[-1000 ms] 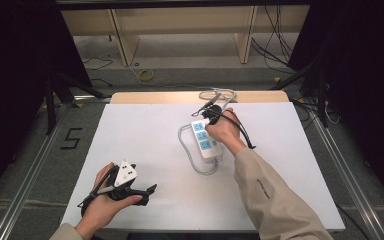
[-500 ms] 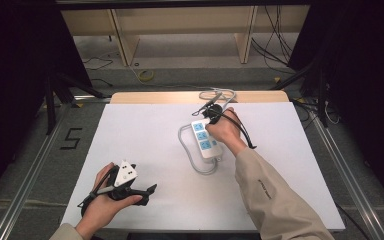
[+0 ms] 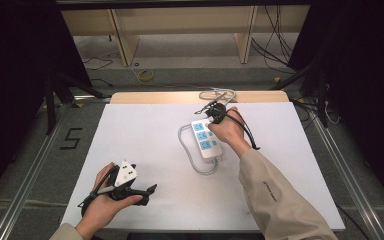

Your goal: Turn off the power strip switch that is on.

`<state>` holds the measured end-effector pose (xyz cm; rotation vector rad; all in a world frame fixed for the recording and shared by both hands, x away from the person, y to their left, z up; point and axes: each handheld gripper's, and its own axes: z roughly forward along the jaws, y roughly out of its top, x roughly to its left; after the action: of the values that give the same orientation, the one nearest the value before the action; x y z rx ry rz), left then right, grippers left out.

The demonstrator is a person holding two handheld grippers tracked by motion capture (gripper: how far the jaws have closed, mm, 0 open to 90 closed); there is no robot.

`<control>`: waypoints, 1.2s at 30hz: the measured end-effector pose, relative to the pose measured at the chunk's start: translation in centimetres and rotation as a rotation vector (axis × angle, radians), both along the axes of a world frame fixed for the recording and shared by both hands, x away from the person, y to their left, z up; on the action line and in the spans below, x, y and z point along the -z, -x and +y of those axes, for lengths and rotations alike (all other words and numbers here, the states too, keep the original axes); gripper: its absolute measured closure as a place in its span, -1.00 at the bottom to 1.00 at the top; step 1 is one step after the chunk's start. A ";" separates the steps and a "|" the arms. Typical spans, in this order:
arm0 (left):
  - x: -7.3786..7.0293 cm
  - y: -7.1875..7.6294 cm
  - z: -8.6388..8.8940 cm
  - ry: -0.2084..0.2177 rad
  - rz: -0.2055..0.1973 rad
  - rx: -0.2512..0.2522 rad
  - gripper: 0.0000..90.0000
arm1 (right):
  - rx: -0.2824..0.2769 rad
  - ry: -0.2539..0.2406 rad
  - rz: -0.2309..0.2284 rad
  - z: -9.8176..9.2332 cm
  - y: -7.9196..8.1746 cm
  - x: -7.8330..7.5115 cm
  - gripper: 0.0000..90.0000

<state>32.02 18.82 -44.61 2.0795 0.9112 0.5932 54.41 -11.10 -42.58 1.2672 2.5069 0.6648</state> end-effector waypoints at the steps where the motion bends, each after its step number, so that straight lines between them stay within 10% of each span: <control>1: 0.0 0.0 0.0 0.000 -0.001 0.000 -0.85 | -0.005 -0.003 -0.001 0.0 0.0 0.0 0.96; 36: 0.0 -0.1 0.1 -0.001 -0.002 -0.008 -0.85 | -0.032 -0.100 -0.097 -3.2 3.0 -1.9 0.37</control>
<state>32.08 18.90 -44.60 2.0771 0.9188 0.5995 51.45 -14.30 -40.64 1.1995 2.4477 0.8472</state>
